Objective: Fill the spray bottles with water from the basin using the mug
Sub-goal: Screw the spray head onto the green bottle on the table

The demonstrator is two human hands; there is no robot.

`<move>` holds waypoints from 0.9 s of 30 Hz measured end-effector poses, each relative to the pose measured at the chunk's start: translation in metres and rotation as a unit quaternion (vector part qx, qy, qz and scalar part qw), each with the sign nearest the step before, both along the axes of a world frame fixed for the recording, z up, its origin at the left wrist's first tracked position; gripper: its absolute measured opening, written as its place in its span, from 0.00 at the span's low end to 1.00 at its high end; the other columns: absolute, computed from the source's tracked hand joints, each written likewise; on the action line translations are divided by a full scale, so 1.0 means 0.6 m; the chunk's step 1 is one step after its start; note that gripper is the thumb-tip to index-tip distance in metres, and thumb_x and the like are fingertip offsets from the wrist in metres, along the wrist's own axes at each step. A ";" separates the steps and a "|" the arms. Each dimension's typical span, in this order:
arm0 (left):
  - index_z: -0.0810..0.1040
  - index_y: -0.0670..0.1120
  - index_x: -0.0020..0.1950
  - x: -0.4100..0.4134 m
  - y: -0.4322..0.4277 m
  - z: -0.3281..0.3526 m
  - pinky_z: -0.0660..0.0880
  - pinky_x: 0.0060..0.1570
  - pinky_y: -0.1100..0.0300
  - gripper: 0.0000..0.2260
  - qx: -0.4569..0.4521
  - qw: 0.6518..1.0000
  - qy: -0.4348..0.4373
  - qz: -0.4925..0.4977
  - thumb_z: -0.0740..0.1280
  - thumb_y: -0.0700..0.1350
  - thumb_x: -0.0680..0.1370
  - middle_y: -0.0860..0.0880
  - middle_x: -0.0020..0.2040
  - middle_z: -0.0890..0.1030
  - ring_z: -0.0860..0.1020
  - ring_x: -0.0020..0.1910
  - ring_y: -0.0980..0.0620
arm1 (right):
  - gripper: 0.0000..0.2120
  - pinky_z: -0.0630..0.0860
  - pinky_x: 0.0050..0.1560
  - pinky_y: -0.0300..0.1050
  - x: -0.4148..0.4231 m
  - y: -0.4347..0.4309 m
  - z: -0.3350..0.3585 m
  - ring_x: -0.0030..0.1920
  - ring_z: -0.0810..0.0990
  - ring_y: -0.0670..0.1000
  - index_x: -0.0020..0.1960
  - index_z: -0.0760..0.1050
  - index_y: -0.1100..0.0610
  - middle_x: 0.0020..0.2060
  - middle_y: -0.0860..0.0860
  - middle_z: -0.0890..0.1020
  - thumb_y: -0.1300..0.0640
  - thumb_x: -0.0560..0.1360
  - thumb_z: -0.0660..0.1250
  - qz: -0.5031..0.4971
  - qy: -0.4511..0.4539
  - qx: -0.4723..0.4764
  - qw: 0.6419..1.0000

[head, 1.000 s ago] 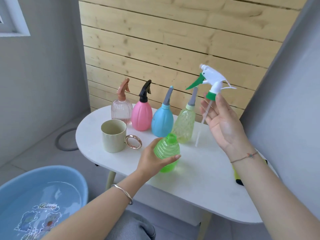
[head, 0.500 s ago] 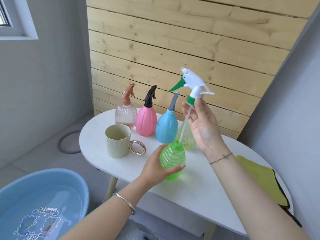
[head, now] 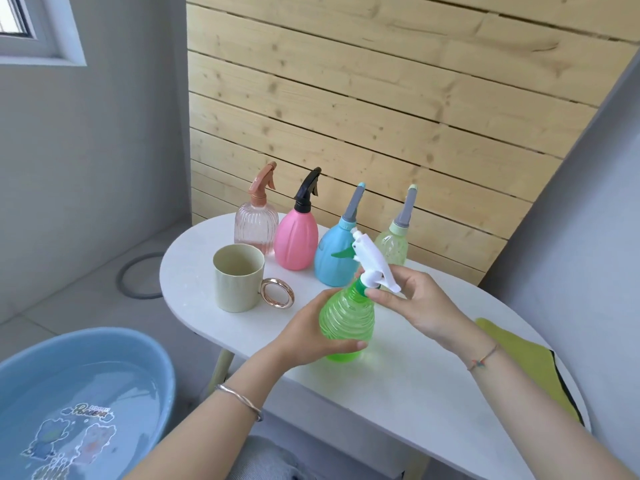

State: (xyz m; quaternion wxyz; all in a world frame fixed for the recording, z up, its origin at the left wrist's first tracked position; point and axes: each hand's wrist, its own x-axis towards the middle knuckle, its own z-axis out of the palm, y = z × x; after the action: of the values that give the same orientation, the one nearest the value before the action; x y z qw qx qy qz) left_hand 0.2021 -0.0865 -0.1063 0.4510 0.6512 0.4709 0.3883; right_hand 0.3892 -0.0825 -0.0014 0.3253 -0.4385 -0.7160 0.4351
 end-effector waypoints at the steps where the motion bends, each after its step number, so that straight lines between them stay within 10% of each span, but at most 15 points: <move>1: 0.69 0.57 0.69 -0.001 0.000 0.001 0.72 0.64 0.60 0.41 -0.001 1.000 0.001 -0.002 0.79 0.61 0.59 0.60 0.60 0.79 0.76 0.61 0.62 | 0.14 0.70 0.64 0.42 0.000 0.001 -0.001 0.60 0.77 0.43 0.59 0.78 0.53 0.55 0.45 0.83 0.56 0.73 0.70 -0.001 -0.005 0.000 1.000; 16: 0.70 0.56 0.70 -0.001 0.000 0.003 0.72 0.64 0.57 0.41 -0.015 1.000 0.018 0.016 0.80 0.61 0.59 0.59 0.60 0.79 0.76 0.60 0.61 | 0.07 0.66 0.47 0.21 -0.008 0.016 0.009 0.51 0.78 0.32 0.50 0.82 0.53 0.49 0.42 0.84 0.57 0.72 0.72 0.001 -0.108 0.055 0.993; 27: 0.69 0.54 0.67 0.020 -0.006 0.016 0.72 0.62 0.57 0.41 0.010 0.995 0.063 0.072 0.81 0.60 0.58 0.57 0.59 0.75 0.74 0.59 0.58 | 0.10 0.73 0.48 0.27 -0.027 -0.003 -0.008 0.47 0.81 0.36 0.48 0.83 0.52 0.43 0.41 0.85 0.53 0.67 0.76 -0.117 -0.084 0.110 0.983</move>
State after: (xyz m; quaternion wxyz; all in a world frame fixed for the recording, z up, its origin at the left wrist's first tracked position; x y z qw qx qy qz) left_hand 0.2138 -0.0900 -0.0967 0.3847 0.6433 0.5399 0.3831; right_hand 0.3730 -0.0840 -0.0064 0.3592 -0.5158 -0.7277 0.2745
